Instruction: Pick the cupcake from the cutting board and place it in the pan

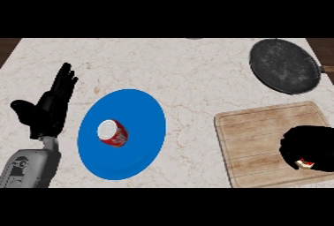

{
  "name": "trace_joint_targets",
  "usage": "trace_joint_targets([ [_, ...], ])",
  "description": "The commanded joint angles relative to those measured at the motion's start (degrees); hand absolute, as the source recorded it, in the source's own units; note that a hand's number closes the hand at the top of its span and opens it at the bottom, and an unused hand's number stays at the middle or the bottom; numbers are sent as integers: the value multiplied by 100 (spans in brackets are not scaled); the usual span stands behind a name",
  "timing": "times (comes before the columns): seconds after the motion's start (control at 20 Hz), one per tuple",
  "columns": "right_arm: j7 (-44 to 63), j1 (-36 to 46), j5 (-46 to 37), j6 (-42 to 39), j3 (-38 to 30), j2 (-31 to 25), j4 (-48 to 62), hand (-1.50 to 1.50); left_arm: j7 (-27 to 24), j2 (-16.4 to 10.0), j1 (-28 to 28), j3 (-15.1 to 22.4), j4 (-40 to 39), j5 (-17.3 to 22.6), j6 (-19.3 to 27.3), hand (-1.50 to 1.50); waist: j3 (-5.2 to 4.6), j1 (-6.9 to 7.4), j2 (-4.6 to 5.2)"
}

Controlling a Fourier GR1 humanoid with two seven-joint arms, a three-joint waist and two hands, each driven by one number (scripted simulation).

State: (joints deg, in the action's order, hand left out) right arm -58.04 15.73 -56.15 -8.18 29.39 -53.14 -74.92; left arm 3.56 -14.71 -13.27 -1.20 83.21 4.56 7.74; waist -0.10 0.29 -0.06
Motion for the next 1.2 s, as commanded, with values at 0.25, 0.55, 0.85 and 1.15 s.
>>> trace_joint_targets([
  [0.25, 1335, -271, 204, -843, -181, 809, -419, 150, 124, 14, 24, -82, 64, -87, 24, 0, 0, -102, -23],
  [0.55, 4248, -474, 531, -1146, -944, 2312, -334, 150, 90, 13, 121, -163, 81, -33, 58, 0, -17, -321, -91],
  [0.85, 5818, -287, 427, -309, -1454, 3333, -2016, 150, 195, -73, 184, -235, 141, 70, -53, 0, -7, -299, -130],
  [1.15, 7302, -527, 297, -379, -1566, 3949, -3646, 150, 236, -66, 104, -211, 215, 65, -114, 0, 2, -170, -50],
])
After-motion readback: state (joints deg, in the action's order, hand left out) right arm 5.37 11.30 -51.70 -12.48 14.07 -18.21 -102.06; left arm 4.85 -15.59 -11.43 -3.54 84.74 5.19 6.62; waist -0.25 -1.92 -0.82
